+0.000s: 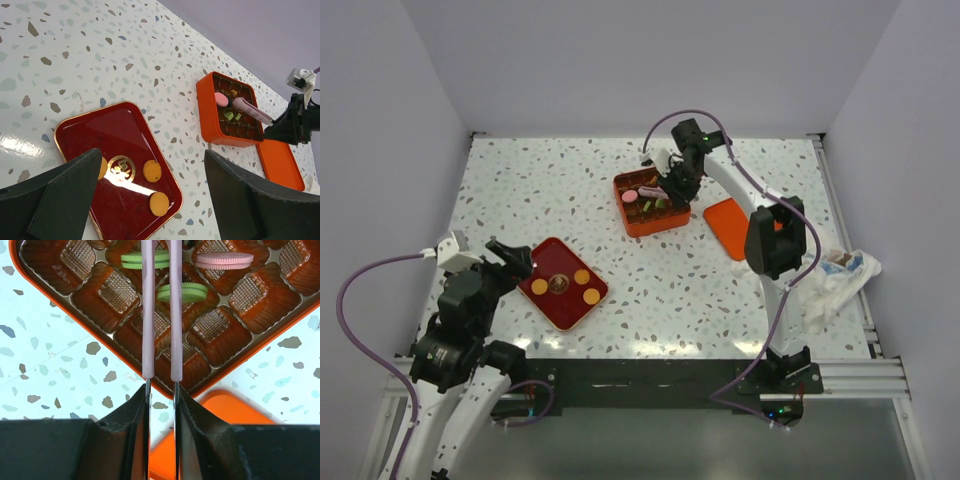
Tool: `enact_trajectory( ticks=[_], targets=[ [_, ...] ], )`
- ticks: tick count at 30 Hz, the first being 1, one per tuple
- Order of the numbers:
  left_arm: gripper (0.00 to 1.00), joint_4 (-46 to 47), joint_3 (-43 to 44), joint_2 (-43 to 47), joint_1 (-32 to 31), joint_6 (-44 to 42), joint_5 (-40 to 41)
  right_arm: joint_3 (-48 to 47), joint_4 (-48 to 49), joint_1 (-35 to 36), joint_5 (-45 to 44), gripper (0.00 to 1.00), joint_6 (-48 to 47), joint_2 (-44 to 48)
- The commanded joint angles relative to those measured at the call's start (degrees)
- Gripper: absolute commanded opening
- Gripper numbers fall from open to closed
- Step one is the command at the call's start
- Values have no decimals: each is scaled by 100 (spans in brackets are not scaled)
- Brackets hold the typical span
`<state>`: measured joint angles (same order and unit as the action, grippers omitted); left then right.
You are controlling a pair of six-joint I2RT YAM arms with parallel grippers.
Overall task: Pack the cookies
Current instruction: Place the fake cookies in the packing box.
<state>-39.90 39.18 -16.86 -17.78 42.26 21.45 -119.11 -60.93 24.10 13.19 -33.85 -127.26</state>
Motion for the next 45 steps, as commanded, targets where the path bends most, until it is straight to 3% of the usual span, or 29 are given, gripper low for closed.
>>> enact_trajectory(
  ticks=[1,45],
  targets=[
    [89,202,11,16,-24,-104,43,-244,-95,16,219,13,-17,79],
    [89,246,64,-36,-24,-78,8,-543,-77,165,298,14,71,-203]
  ],
)
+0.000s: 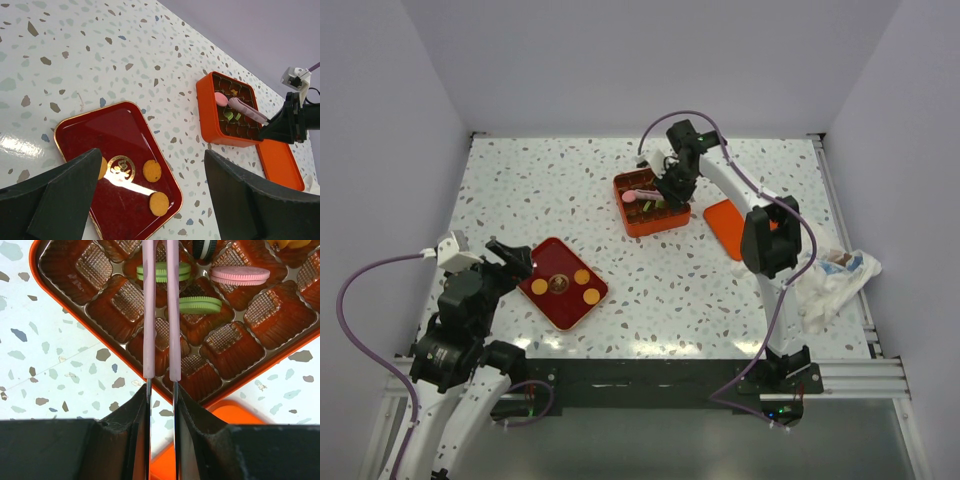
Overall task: Pack the cookies
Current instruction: Place the fake cookies in the packing box.
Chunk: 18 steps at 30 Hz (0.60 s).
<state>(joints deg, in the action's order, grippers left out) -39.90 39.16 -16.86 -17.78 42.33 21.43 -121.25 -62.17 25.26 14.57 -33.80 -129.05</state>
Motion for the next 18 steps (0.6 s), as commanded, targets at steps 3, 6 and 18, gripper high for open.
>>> enact_trajectory(
  ticks=[3,6,18],
  targets=[
    [89,228,74,-28,-32,-84,10,-373,47,67,169,14,76,-50],
    [89,237,66,-28,-24,-84,10,-417,47,67,178,14,93,-76],
    [89,176,66,16,-24,-58,45,-189,108,94,257,18,67,152]
  ],
)
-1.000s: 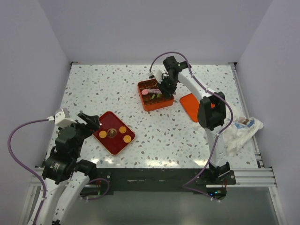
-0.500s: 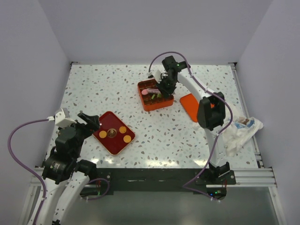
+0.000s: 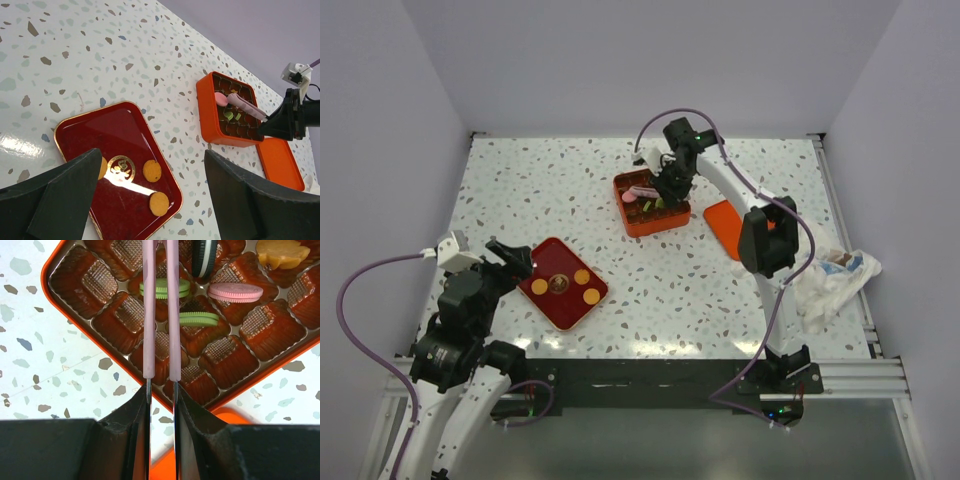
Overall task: Pack the cookies
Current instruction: Place the fake cookies in the packing box.
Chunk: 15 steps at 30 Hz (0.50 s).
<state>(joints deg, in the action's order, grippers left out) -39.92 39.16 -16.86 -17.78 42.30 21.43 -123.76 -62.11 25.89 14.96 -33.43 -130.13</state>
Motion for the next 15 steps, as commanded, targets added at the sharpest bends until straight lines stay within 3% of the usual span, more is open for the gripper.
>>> enact_trajectory(
  ticks=[1,15],
  targets=[
    [89,195,66,16,-24,-56,45,107,137,30,218,18,21,303],
    [89,151,57,43,-24,-56,72,292,252,4,147,33,73,506]
  ],
)
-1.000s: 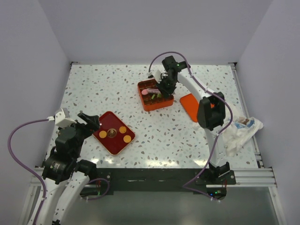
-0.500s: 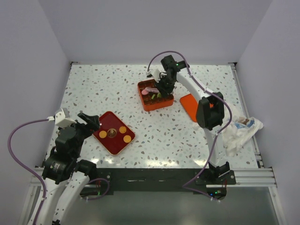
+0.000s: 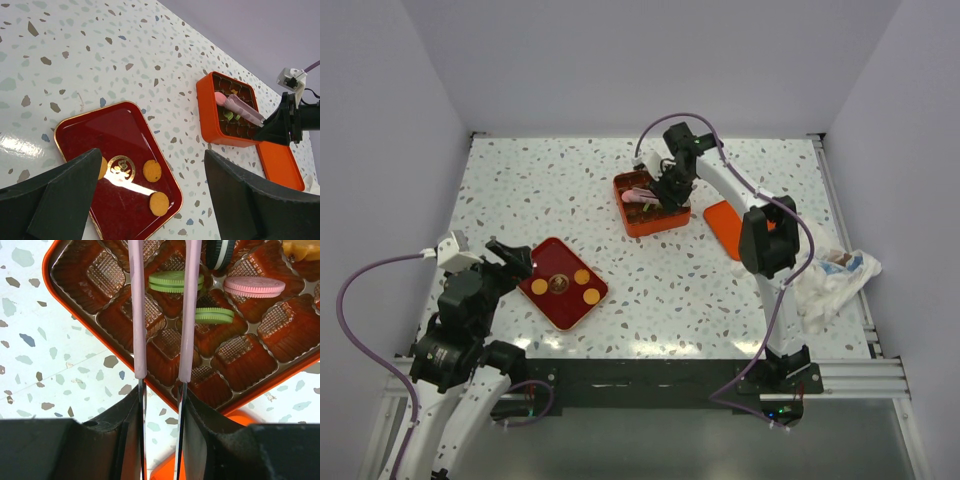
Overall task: Pack the cookies
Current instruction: Place the fake cookies in the packing box.
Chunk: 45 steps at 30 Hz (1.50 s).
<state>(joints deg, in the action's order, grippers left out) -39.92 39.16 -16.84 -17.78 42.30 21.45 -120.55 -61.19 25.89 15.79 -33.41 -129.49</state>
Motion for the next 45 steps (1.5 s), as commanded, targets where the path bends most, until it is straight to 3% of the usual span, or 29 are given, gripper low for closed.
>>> enact_trajectory(
  ticks=[1,14,45],
  targets=[
    [89,151,57,32,-24,-73,70,-38,160,4,56,34,80,442],
    [89,151,48,32,-24,-91,52,-74,195,-31,-76,41,89,469],
    [89,248,92,-100,-24,-117,8,-249,125,-31,-59,43,71,56]
  ],
)
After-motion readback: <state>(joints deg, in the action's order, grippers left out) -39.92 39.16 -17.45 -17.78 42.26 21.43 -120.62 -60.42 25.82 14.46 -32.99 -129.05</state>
